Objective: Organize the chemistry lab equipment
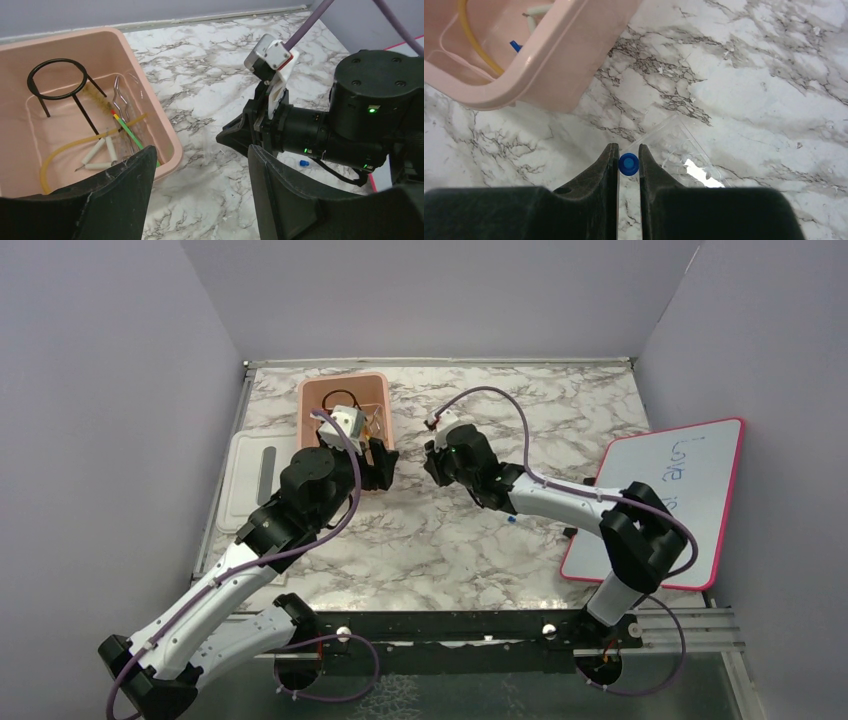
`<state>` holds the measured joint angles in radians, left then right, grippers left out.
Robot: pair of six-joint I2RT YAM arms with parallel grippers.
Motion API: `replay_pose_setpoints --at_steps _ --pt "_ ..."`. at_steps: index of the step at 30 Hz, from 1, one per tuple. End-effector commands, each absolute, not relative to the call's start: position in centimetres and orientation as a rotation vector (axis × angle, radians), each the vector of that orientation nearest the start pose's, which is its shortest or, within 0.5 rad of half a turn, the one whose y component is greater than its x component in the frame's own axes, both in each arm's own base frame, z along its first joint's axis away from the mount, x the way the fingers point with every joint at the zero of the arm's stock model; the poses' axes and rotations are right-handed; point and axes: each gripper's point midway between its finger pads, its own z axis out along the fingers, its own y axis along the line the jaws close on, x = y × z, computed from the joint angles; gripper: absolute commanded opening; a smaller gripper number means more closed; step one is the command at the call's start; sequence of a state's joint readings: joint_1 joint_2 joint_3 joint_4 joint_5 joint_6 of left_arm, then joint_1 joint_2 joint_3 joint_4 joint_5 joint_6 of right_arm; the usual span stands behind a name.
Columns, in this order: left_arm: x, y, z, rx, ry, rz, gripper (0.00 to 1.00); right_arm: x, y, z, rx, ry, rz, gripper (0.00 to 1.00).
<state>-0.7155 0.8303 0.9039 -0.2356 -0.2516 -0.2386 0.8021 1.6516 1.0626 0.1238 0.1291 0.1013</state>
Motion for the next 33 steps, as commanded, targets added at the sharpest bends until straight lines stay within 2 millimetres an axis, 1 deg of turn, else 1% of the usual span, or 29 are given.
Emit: replay_pose_setpoints --at_steps 1,4,6,11,18,27,30,33 --pt "26.4 -17.2 31.0 0.164 1.732 -0.453 0.68 34.6 34.6 12.8 -0.695 1.934 0.471 0.06" --pt "26.5 -16.9 31.0 0.147 1.735 -0.440 0.68 34.1 34.5 11.6 -0.715 1.948 0.471 0.06" --pt "26.5 -16.6 31.1 0.134 1.734 -0.427 0.67 34.2 34.1 11.2 -0.706 1.951 0.455 0.06" --pt "26.5 -16.3 31.1 0.122 1.730 -0.420 0.67 34.3 34.1 10.9 -0.709 1.939 0.449 0.06" --pt "26.5 -16.2 30.9 0.122 1.735 -0.415 0.67 34.2 34.2 9.5 -0.770 1.933 0.435 0.07" --pt "26.5 -16.1 30.8 0.119 1.738 -0.409 0.67 34.8 33.9 8.6 -0.803 1.933 0.376 0.07" --pt "26.5 -16.0 30.8 0.117 1.738 -0.407 0.67 34.5 34.1 8.1 -0.840 1.930 0.380 0.10" --pt "26.5 -16.0 30.8 0.116 1.738 -0.403 0.67 34.3 34.1 8.2 -0.872 1.886 0.391 0.13"
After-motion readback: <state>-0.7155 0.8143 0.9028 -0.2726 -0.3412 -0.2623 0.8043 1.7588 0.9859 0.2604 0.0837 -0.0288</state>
